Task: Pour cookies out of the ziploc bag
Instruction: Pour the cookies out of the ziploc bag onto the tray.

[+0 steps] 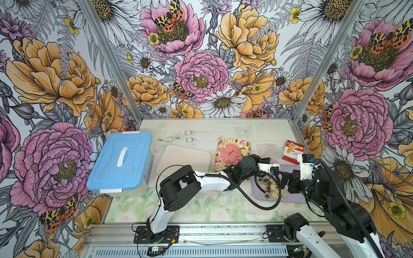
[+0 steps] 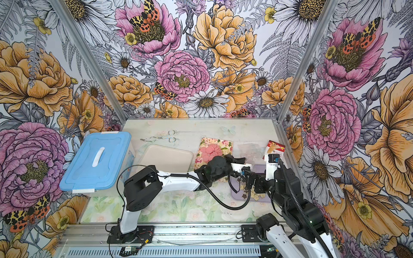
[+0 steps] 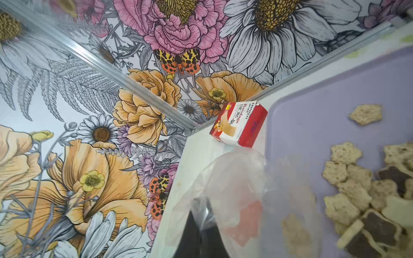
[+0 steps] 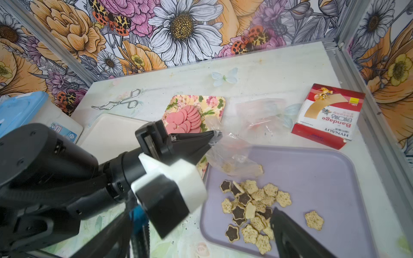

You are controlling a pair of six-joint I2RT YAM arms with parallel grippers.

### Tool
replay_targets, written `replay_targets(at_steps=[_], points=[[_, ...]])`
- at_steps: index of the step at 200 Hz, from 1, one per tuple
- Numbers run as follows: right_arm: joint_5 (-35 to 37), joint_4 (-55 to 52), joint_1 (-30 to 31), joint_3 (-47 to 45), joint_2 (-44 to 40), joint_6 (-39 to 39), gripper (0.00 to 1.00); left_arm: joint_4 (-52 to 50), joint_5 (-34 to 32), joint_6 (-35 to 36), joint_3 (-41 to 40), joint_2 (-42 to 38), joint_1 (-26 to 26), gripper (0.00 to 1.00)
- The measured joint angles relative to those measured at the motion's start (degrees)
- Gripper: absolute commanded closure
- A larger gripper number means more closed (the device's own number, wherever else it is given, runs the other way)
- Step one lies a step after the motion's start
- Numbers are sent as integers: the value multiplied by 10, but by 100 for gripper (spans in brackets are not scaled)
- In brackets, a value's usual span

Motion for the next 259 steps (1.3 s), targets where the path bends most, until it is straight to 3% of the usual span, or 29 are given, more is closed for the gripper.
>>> replay_targets(at_steps=[32,102,147,177,220,259], points=[[2,-4,0,0,-5,0,1,18,80,-108,-18,-12,56,100],[6,-4,0,0,-10,0,3,24,184,-237,-17,-14,61,100],[6,-4,0,0,-10,3,11,20,245,-362,-18,-78,109,100],[3,-5,0,0,1,0,28,15,259,-411,-17,-138,125,100],[4,-15,0,0,37,0,28,10,271,-467,-10,-148,117,100],[-1,-18,0,2,58,-4,28,63,295,-547,3,-98,113,100]])
